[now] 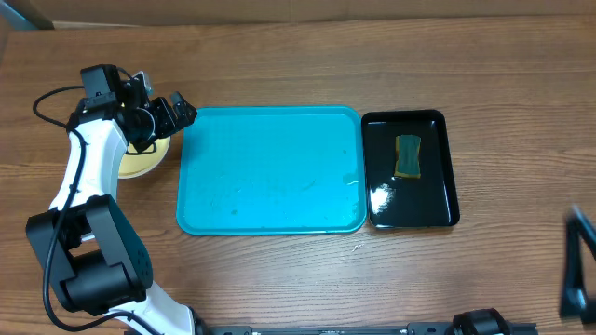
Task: Clean dirty plates on tray and stack at the side
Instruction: 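Lower the yellow plate onto the white stack and open left gripper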
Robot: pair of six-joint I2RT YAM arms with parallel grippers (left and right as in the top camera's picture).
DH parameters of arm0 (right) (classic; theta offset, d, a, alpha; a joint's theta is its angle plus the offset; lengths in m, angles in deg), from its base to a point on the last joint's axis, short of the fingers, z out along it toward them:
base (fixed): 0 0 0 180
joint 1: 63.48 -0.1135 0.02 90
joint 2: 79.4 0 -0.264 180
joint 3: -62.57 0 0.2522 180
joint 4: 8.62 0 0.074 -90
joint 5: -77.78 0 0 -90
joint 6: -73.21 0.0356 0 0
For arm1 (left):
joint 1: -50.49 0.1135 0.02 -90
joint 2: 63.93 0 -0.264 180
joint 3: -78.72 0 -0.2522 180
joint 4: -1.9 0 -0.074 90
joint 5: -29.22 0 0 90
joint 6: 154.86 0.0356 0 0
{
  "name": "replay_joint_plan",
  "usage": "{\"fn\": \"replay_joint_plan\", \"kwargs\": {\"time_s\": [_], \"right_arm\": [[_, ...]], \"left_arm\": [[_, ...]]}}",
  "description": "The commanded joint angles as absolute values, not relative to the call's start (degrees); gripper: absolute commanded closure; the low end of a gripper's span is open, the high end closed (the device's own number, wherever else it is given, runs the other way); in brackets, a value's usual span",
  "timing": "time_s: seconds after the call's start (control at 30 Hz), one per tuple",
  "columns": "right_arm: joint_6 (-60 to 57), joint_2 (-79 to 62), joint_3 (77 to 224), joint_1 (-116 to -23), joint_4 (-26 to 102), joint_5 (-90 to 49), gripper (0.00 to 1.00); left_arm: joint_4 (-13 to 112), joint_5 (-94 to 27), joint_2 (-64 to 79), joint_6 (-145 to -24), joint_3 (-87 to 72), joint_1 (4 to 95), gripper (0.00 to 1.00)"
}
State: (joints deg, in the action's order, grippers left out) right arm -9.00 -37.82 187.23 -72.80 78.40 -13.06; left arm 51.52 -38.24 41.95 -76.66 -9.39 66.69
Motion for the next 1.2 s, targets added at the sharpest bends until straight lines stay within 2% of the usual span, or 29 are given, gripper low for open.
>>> {"fn": "replay_joint_plan", "kwargs": {"time_s": [0.0, 0.13, 0.27, 0.43, 0.6, 0.77, 1.0, 1.17], "right_arm": [[-9.83, -44.64, 178.53, -71.38, 76.96, -8.03, 0.0], [-9.81, -53.88, 163.12, -68.96, 66.51, -7.75, 0.0], [-9.79, -61.6, 142.4, -66.27, 43.56, -9.96, 0.0], [-9.55, -68.77, 117.15, -63.21, 14.18, -19.44, 0.0], [-9.31, -76.31, 97.2, -62.6, -3.19, -24.25, 0.0], [-8.02, -79.24, 86.12, -62.53, -9.45, -24.27, 0.0], [-8.04, -79.24, 76.65, -62.55, -9.55, -24.3, 0.0], [-8.3, -79.24, 76.78, -62.66, 0.76, -22.15, 0.0]], "left_arm": [[51.34, -37.39, 41.71, -75.56, -9.74, 66.58, 0.0], [51.34, -37.39, 41.71, -75.56, -9.74, 66.58, 0.0], [51.34, -37.39, 41.71, -75.56, -9.74, 66.58, 0.0], [51.34, -37.39, 41.71, -75.56, -9.74, 66.58, 0.0], [51.34, -37.39, 41.71, -75.56, -9.74, 66.58, 0.0], [51.34, -37.39, 41.71, -75.56, -9.74, 66.58, 0.0], [51.34, -37.39, 41.71, -75.56, -9.74, 66.58, 0.0], [51.34, -37.39, 41.71, -75.56, -9.74, 66.58, 0.0]]}}
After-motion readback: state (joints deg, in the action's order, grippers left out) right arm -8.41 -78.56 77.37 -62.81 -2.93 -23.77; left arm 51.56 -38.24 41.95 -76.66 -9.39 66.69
